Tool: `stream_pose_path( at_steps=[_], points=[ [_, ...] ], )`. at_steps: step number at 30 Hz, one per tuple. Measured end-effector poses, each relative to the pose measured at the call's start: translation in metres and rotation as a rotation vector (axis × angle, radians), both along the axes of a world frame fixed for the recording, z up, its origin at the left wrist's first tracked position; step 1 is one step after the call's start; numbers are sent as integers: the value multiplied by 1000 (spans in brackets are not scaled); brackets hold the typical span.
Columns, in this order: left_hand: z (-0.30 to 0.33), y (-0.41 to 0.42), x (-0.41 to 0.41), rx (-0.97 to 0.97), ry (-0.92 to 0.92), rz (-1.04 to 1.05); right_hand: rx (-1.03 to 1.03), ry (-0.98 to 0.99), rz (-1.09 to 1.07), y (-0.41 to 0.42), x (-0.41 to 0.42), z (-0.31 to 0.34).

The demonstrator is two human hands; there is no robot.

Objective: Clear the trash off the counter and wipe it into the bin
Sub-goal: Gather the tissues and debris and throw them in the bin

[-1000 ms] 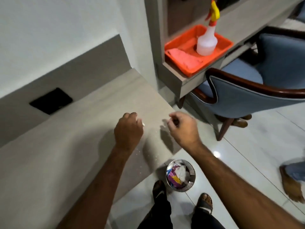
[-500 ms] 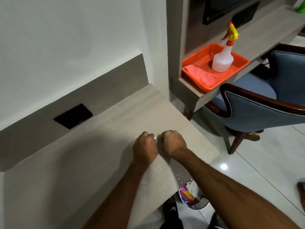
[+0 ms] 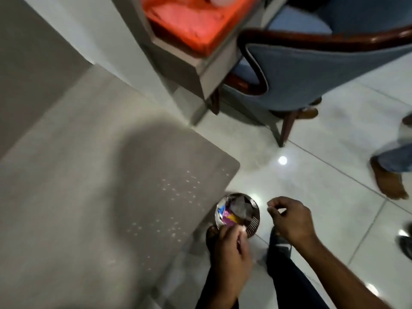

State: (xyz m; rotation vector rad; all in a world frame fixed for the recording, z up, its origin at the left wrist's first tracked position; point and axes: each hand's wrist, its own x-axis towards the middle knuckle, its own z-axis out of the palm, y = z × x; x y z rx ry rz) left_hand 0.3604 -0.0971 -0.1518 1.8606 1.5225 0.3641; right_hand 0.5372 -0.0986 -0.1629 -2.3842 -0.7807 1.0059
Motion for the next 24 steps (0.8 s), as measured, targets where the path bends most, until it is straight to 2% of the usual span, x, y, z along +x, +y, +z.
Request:
stream_pose_path(
  at_steps=[5,9,13,18,21,24],
  points=[
    [-132,13,20,-279,278,209,-208,159,-56,-18,-6,-128],
    [-214,16,34,-391,365,185,-284,194,-59,-19,-18,-205],
    [-275,10,41,-490,353,240,-356,189,-10,-23,-23,-264],
    [-308,5,48,-546,362,220,-366,183,35,-24,-20,-301],
    [-299,6,53,-592,408,190,-305,173,-11,-21,-15,-297],
    [-257,14,68,-441,410,107,-205,168,-86,-25,-1,-266]
  ],
)
